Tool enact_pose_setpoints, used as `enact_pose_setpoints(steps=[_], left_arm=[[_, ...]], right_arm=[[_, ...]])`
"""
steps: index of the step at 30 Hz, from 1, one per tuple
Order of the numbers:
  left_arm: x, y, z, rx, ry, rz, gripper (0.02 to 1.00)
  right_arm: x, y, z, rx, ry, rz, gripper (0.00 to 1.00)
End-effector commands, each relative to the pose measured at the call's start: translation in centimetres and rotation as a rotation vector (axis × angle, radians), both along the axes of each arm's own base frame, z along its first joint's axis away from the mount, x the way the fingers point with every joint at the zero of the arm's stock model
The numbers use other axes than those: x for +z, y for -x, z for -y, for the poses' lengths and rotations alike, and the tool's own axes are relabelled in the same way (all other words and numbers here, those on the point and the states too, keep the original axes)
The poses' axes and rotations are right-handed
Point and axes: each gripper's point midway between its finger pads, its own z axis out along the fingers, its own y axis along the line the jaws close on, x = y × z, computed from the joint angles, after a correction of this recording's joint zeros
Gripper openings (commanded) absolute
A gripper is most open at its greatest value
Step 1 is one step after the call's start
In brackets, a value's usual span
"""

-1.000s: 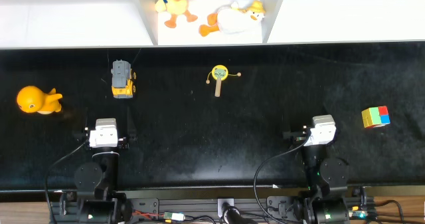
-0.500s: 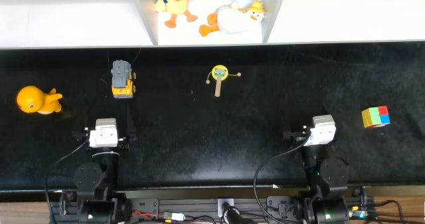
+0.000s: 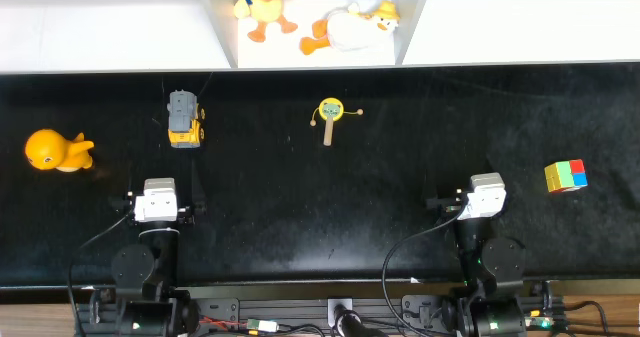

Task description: Store Toys

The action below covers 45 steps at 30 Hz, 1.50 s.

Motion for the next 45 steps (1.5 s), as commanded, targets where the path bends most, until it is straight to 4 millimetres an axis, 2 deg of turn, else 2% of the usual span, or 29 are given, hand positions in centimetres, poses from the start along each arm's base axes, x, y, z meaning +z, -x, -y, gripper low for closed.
enact_pose_setpoints(steps=[1, 21, 24, 30, 37, 45], left_arm=[[0.1, 0.1, -0.1, 0.005, -0.019, 0.006, 0.998], [0.1, 0.1, -0.2, 0.009, -0.019, 0.006, 0.998], [0.1, 0.0, 0.3, -0.019, -0.006, 0.003, 0.998], [0.0, 0.0, 1.7, -0.089, 0.138, 0.005, 0.998], [1.7, 0.5, 1.8, -0.091, 0.232, -0.011, 0.998], [4.8, 1.4, 1.5, -0.061, 0.284, -0.221, 0.998]], right_arm=[[0.4, 0.1, -0.2, 0.009, -0.002, 0.013, 0.993], [0.4, 0.1, -0.2, 0.008, -0.002, 0.013, 0.996], [0.4, 0.1, -0.2, 0.008, -0.002, 0.012, 0.996], [0.4, 0.1, -0.2, 0.008, -0.002, 0.013, 0.996], [0.4, 0.1, -0.2, 0.008, -0.002, 0.013, 0.993], [0.4, 0.1, -0.2, 0.008, -0.002, 0.013, 0.993]])
